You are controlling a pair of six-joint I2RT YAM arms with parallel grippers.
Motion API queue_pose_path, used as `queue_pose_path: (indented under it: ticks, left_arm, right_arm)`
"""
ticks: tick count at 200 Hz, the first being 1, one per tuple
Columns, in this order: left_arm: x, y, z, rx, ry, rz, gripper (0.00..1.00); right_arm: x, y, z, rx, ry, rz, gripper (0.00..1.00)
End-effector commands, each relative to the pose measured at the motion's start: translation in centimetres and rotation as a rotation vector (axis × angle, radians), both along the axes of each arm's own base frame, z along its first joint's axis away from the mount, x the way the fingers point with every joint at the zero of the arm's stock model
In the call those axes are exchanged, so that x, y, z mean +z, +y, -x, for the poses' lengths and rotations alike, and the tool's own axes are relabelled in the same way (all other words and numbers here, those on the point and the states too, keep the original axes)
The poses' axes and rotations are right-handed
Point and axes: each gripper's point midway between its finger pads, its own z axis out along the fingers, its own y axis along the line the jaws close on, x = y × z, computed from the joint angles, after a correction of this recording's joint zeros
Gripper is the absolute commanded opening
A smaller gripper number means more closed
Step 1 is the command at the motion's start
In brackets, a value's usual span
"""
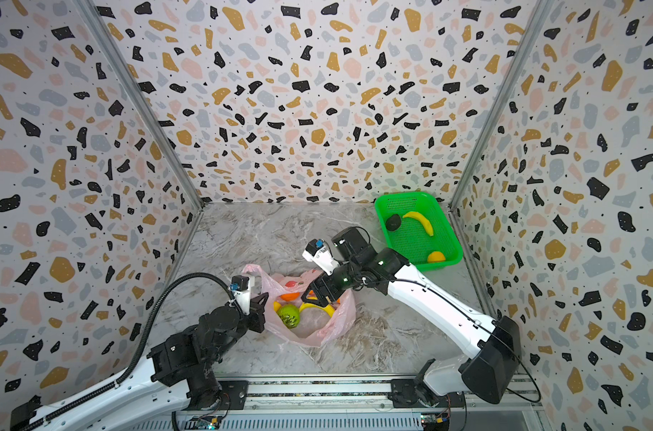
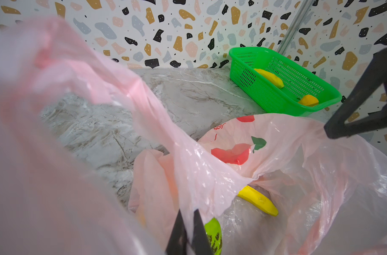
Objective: Untie the knot of the plastic bag and take out the fruit
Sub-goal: Pick up the fruit from the plastic bag.
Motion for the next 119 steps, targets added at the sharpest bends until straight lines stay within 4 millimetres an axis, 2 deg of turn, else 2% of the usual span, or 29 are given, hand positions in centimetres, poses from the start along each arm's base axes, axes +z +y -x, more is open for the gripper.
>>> queue_pose_path:
  ticks: [1,22,42,55,71,88,119]
  left_arm:
    - [0.2,0.0,-0.1,0.023,0.019,0.001,0.0]
    - [-0.5,0.3,0.0,0.042,0.056,-0.015,0.0]
    - [-1.5,0.3,0.3,0.047,0.093,-0.044,0.0]
    - [-1.4,0.1,0.3,0.049,0.09,-0.051,0.0]
    - [-1.5,0.5,0.3,0.078,0.092,-0.07,0.0]
    - [-1.7,1.0,0.2,0.112,0.099,-0.099,0.0]
    - [-2.7,-0.2,0.8,0.085,0.123,-0.142,0.0]
  right_arm:
    - [-1.5,0.9,1.3,0.013,-0.005,0.039,0.81]
    - [-3.9,2.0,1.1,-0.018,-0.036,0.091,0.81]
    - [-5.2,3.5,1.1,-0.035,-0.061,0.105,0.81]
    - [-5.8,4.5,1.1,-0.041,-0.071,0.115,0.81]
    - [-7.6,5.0,0.8,-0.063,-0.095,0.165,0.8]
    - [-9.8,4.5,0.0,-0.118,-0.114,0.231,0.8]
    - [-12.8,4.3,-1.1,-0.165,-0.136,0.285,0.82]
